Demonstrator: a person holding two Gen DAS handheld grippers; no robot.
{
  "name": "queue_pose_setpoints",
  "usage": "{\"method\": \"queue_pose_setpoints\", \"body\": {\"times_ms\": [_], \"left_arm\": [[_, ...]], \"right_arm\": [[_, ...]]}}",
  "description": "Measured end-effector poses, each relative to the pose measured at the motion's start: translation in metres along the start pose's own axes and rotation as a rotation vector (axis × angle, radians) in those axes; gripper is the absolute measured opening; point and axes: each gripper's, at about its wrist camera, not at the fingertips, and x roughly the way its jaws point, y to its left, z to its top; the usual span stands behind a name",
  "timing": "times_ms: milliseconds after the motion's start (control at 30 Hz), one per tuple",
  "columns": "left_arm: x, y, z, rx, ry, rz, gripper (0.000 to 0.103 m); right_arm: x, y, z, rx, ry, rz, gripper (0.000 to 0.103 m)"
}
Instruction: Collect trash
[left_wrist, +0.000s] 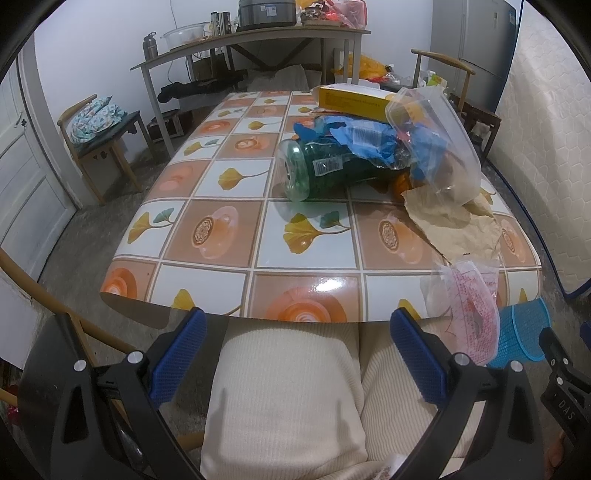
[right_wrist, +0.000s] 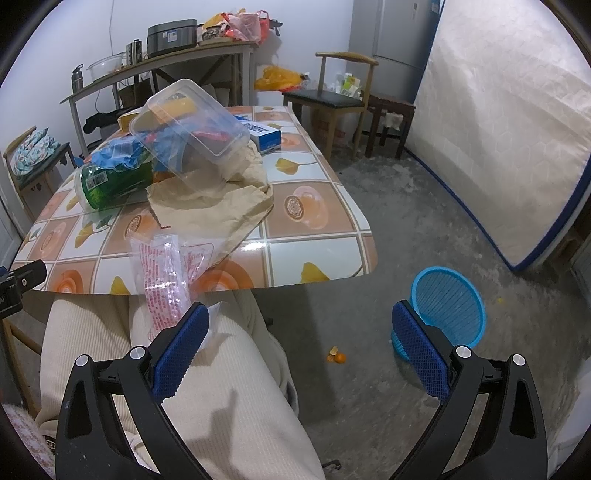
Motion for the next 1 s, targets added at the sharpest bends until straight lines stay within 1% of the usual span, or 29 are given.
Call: {"method": "queue_pose_setpoints", "body": {"times_ms": [267,467,533,633,733,833,867,933,1000], "left_arm": [[0.003,-0.001,0.002,-0.006,0.022,-0.008,0.097],[0.012,0.004,0.003,-0.025,0.060,-0.048,0.097],[0.014,0.005,0.003,-0.028,0.073,-0.090,0.097],[0.011,0.001,0.002,-0.007,0.063,-0.209,0.097],[0.011,-0.004,0.003,0.016,0.058,-0.295,0.097],[0.010,-0.009,0.004,0.029,0.067,-0.440,0.097],[0.009,-0.010,0.005,0.025,0.066,-0.501,0.097],[0.006,-0.013,0.006,0.028,0.052,-0.551,0.097],[0.003,-0.019,0.010,0.063,0.034,-0.584,0.097]], "right_arm": [[0.000,0.000,0.001,0.000,0.003,0.002,0.095],[0.003,0.002,0.002,-0.005,0.008,0.011,0.095],[0.004,0.002,0.003,-0.006,0.014,0.021,0.095],[0.008,0.004,0.005,-0.006,0.025,0.040,0.095],[0.015,0.005,0.008,-0.007,0.040,0.079,0.095],[0.021,0.007,0.010,-0.003,0.046,0.125,0.095],[0.023,0.006,0.011,0.002,0.049,0.139,0.095],[0.028,0.003,0.013,0.024,0.055,0.168,0.095],[0.035,-0.005,0.017,0.062,0.065,0.190,0.095]]}}
